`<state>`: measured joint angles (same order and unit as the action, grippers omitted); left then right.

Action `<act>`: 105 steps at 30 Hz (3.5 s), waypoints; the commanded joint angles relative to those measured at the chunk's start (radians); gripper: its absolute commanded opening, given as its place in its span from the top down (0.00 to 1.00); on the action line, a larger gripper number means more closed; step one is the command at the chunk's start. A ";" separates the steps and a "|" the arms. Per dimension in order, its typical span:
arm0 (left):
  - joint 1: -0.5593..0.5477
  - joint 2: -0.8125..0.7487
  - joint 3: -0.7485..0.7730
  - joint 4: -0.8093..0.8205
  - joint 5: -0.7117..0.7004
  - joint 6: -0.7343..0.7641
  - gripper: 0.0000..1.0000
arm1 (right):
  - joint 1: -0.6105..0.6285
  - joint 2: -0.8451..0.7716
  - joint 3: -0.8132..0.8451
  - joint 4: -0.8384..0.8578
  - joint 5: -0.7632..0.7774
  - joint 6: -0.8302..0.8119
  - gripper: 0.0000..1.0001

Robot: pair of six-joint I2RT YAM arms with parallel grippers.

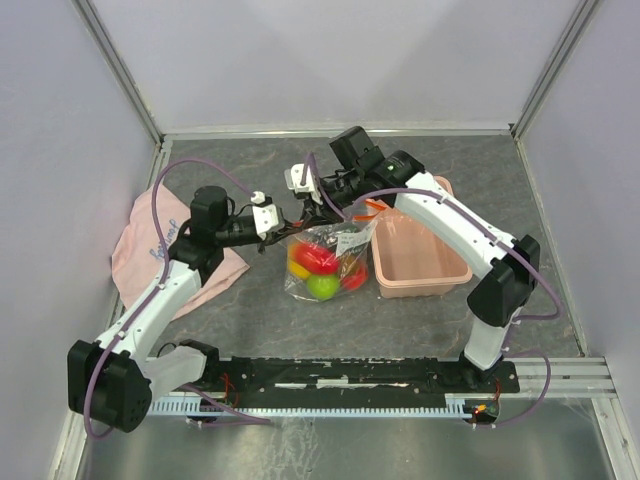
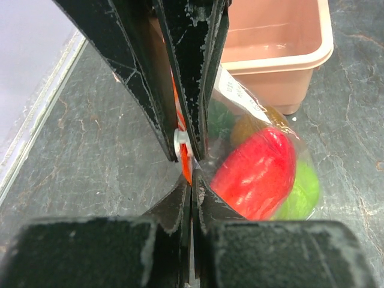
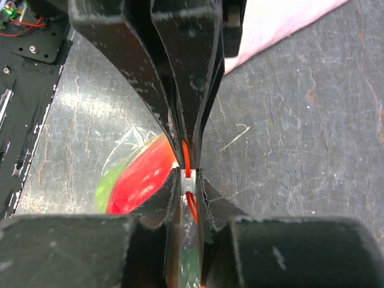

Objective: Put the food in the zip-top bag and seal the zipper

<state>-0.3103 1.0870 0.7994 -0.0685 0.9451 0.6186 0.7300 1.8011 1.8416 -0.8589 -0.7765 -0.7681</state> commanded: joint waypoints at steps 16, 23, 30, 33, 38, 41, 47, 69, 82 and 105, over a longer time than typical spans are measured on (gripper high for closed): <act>0.079 -0.026 -0.049 0.247 -0.086 -0.174 0.97 | -0.093 -0.161 -0.090 0.037 0.195 0.083 0.99; 0.084 -0.017 -0.052 0.277 -0.226 -0.240 0.97 | -0.093 -0.174 -0.096 0.054 0.232 0.163 0.99; 0.086 -0.034 -0.062 0.317 -0.428 -0.329 0.97 | -0.080 -0.218 -0.143 0.093 0.261 0.283 0.99; 0.086 -0.030 -0.063 0.326 -0.490 -0.356 0.97 | -0.071 -0.237 -0.180 0.119 0.296 0.330 0.99; 0.088 -0.015 -0.070 0.365 -0.607 -0.389 0.97 | -0.059 -0.266 -0.215 0.134 0.361 0.372 0.99; 0.095 0.013 -0.061 0.385 -0.687 -0.417 0.97 | -0.053 -0.280 -0.226 0.138 0.411 0.379 0.99; 0.103 0.065 -0.043 0.452 -0.729 -0.453 0.97 | -0.049 -0.299 -0.229 0.116 0.513 0.362 0.99; 0.106 0.315 0.069 0.591 -0.817 -0.543 0.97 | -0.106 -0.378 -0.282 0.154 0.899 0.250 0.99; 0.091 0.280 0.081 0.592 -0.848 -0.634 0.80 | -0.062 -0.374 -0.283 0.037 0.507 0.207 0.99; 0.092 -0.558 -0.164 0.059 -1.005 -0.761 0.25 | 0.240 -0.477 -0.739 0.353 0.476 0.575 0.69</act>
<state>-0.2184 0.6079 0.6426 0.0669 -0.0517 -0.0353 0.9627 1.3781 1.1667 -0.7097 -0.4095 -0.3401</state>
